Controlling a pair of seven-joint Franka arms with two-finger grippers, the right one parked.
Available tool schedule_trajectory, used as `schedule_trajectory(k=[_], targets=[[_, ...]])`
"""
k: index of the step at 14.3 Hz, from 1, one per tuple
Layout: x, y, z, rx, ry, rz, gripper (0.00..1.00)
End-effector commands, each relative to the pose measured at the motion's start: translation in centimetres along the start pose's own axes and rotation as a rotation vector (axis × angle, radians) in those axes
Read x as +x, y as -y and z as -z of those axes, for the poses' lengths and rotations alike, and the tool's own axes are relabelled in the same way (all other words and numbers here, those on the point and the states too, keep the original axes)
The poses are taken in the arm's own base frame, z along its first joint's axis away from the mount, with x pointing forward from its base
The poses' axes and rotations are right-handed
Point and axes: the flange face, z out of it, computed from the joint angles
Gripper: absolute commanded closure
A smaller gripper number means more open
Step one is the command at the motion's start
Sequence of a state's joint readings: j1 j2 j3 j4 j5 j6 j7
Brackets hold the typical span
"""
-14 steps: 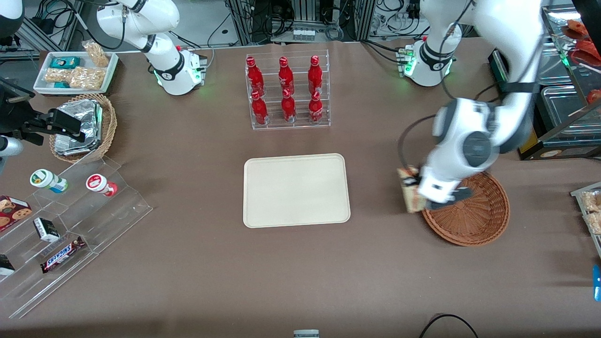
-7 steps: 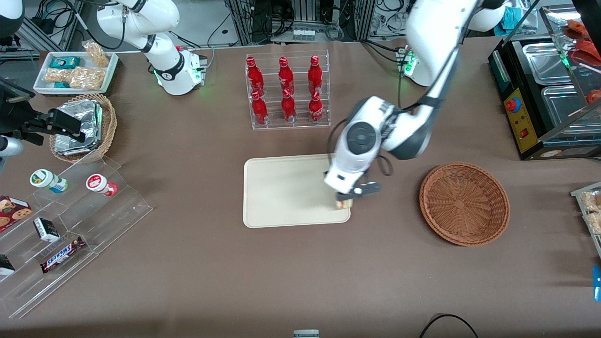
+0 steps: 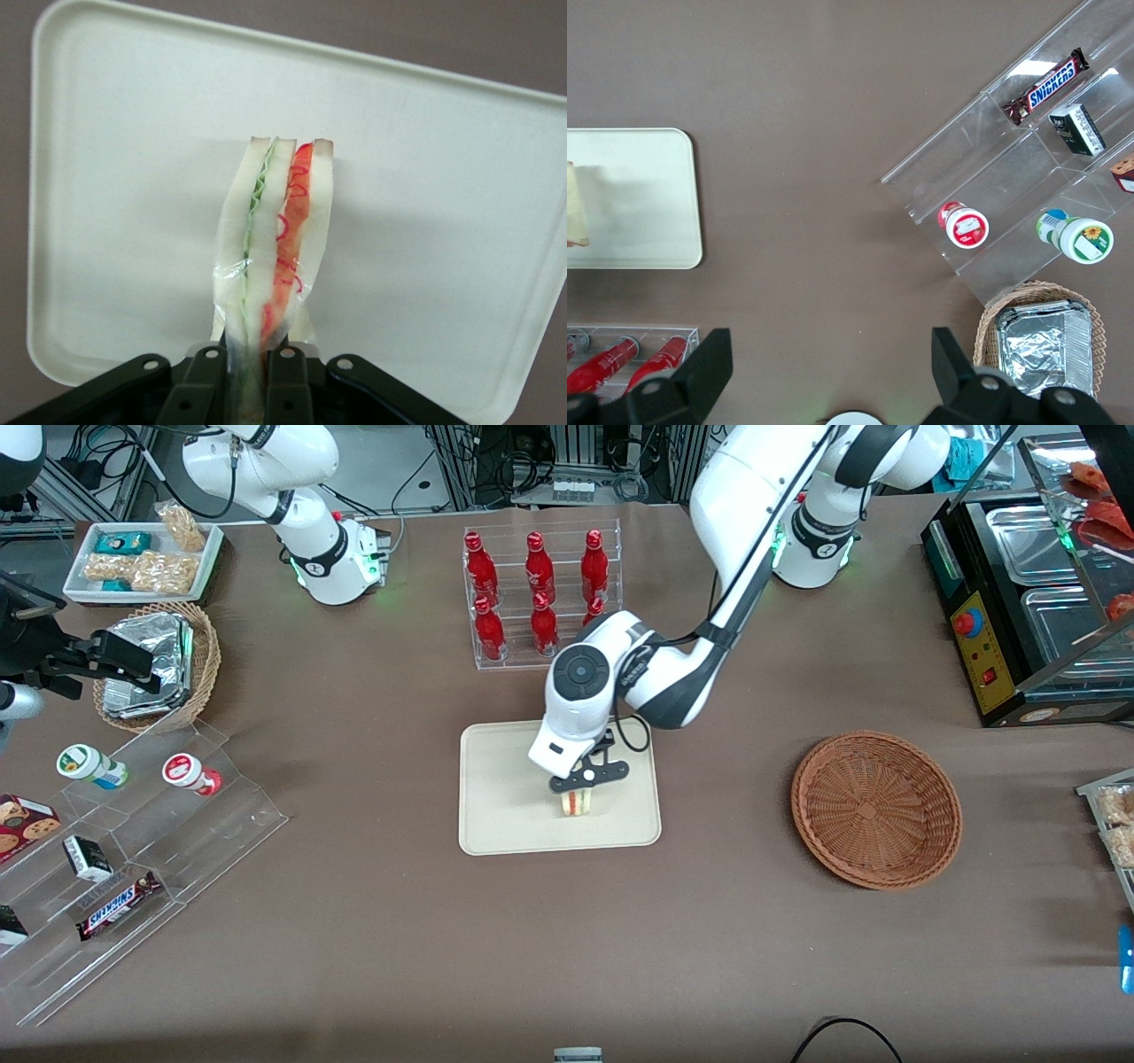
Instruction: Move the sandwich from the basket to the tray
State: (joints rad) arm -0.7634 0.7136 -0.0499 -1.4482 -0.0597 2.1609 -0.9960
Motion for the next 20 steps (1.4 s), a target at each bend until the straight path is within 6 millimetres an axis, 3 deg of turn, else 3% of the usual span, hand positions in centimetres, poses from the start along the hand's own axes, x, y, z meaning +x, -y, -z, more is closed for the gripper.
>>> schedule_trajectory(k=[1,4,5,6,7,9,11,13,15,17,20], targets=[[0.1,-1.0,-1.1,-0.003,-0.03,0.006,0.93],[-0.9,-1.8,-3.5,-0.015,-0.034,-0.006,0.84],[-0.7,-1.8,-3.3,-0.026,-0.04,-0.012,0.65],[-0.5,-1.8,-2.6,-0.029,-0.045,-0.013,0.14],[-0.6,-1.9,-1.9,-0.041,-0.04,0.015,0.0],[-0.3,-1.9,-0.4,-0.049,-0.055,0.038,0.0],[0.0,-1.2,2.8,-0.042,-0.059,0.042,0.0],[2.0,1.2,6.8,-0.003,-0.039,0.045,0.0],[2.4,3.7,9.7,0.08,0.01,-0.095,0.0],[4.7,7.6,12.0,0.143,0.062,-0.025,0.0],[7.5,15.9,15.3,0.168,0.1,-0.024,0.0]])
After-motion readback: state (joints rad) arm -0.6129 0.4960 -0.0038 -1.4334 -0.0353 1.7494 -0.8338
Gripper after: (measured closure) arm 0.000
